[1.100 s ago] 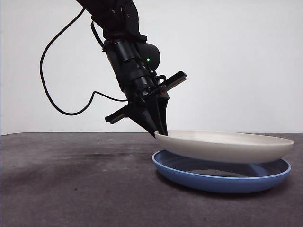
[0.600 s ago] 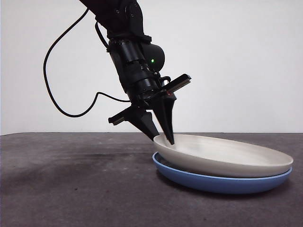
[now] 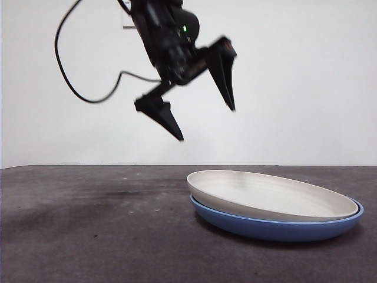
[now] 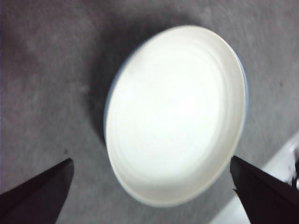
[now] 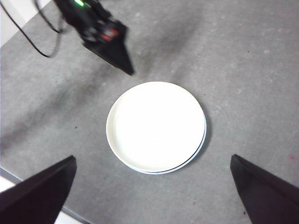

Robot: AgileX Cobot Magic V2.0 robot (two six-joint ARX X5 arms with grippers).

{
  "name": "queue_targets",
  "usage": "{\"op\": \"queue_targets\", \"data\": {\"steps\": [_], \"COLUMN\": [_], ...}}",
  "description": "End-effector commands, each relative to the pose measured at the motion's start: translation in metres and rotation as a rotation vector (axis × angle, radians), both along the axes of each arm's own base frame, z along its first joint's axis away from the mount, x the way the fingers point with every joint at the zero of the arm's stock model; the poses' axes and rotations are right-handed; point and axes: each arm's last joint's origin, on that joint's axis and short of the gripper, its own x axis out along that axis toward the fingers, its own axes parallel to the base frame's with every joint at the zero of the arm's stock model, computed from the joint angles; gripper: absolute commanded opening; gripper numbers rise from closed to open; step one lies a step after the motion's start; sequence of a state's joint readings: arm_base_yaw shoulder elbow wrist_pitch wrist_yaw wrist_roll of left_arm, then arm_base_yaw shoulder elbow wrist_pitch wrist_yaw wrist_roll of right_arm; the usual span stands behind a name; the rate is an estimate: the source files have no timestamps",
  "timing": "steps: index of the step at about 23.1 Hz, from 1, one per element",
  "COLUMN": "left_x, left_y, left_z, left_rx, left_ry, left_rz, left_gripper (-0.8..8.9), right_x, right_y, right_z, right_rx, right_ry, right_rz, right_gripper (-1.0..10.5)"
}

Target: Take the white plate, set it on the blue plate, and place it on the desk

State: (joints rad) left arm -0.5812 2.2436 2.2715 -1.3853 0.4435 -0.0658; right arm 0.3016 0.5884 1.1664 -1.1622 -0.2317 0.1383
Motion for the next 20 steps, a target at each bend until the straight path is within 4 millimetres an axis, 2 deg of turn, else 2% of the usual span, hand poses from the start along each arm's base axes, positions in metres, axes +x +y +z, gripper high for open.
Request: {"op": "queue_targets", "data": {"steps": [1, 6, 8, 11, 15, 20], "left_x": [-0.013, -0.056, -0.076, -0.108, -0.151, -0.206], "left_y": [0.009, 0.039, 0.053, 0.077, 0.105, 0.142], "left_z": [0.035, 0.105, 0.128, 0.150, 0.159, 0.147], "left_rx": [-0.039, -0.116, -0.143, -0.166, -0.172, -0.189], "left_ry": [-0.086, -0.231, -0.290, -0.350, -0.389, -0.450], "left_rz": [-0.064, -0.088, -0.101, -0.119, -0.147, -0.167], "left_gripper": [5.95, 5.95, 5.95, 5.95, 5.95, 5.95], "right_x": [0.000, 0.002, 0.008, 0.023, 0.048, 0.090], "right_y": [0.000, 0.001, 0.003, 0.007, 0.016, 0.028], "right_z": [0.005, 0.004, 0.003, 0.000, -0.007, -0.027], "right_rx": [0.043, 0.046, 0.039, 0.021, -0.027, -0.078], "right_ry": [0.005, 0.020, 0.045, 0.101, 0.181, 0.281], "right_rz": [-0.026, -0.032, -0.033, -0.032, -0.017, -0.001], "right_gripper": [5.9, 5.9, 5.9, 5.9, 5.9, 5.9]}}
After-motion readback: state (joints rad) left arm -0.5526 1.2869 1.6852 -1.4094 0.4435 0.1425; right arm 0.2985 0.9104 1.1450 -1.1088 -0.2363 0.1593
